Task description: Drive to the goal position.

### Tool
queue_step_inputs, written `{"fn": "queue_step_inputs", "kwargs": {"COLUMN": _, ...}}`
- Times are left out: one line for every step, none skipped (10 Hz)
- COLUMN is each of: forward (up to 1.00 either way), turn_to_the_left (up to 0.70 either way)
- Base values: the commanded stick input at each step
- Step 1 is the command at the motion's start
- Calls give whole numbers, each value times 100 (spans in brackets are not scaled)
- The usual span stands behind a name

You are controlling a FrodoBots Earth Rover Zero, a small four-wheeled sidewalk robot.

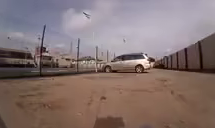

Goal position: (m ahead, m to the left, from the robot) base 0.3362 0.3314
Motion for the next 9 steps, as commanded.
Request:
{"fn": "queue_step_inputs", "kwargs": {"forward": 70, "turn_to_the_left": 0}}
{"fn": "queue_step_inputs", "kwargs": {"forward": 70, "turn_to_the_left": 0}}
{"fn": "queue_step_inputs", "kwargs": {"forward": 70, "turn_to_the_left": 0}}
{"fn": "queue_step_inputs", "kwargs": {"forward": 53, "turn_to_the_left": 0}}
{"fn": "queue_step_inputs", "kwargs": {"forward": 9, "turn_to_the_left": 0}}
{"fn": "queue_step_inputs", "kwargs": {"forward": 0, "turn_to_the_left": 0}}
{"fn": "queue_step_inputs", "kwargs": {"forward": 0, "turn_to_the_left": 0}}
{"fn": "queue_step_inputs", "kwargs": {"forward": 0, "turn_to_the_left": 0}}
{"fn": "queue_step_inputs", "kwargs": {"forward": 0, "turn_to_the_left": 0}}
